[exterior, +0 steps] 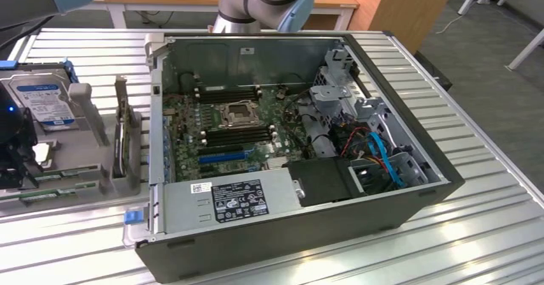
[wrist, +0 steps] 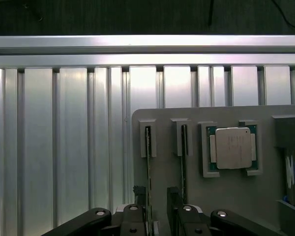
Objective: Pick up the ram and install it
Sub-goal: 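Pick up the ram and move it above insertion slot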
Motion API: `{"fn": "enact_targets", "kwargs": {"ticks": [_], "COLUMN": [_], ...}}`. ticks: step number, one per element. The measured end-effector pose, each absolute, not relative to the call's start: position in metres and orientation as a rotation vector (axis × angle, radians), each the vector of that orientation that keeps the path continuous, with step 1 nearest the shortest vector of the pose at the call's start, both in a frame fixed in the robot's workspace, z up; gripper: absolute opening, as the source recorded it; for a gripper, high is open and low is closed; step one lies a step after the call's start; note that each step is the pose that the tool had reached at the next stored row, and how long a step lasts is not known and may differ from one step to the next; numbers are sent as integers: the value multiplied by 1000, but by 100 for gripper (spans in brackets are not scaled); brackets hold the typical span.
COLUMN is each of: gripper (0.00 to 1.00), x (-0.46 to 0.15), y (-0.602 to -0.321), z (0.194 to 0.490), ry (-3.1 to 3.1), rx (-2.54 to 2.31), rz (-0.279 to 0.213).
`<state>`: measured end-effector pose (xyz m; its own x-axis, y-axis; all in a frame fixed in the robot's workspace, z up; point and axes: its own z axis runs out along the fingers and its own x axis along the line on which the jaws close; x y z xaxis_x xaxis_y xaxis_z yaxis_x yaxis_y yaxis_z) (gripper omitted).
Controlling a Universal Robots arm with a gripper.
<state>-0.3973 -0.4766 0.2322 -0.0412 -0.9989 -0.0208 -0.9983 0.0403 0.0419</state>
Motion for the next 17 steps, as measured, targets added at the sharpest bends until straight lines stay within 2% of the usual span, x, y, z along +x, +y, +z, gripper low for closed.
{"fn": "enact_targets", "kwargs": {"ticks": [17], "gripper": [31], "x": [-397], "y": [-479], "z": [232], "ry": [-2256], "rx": [2166], "rz": [-70]}}
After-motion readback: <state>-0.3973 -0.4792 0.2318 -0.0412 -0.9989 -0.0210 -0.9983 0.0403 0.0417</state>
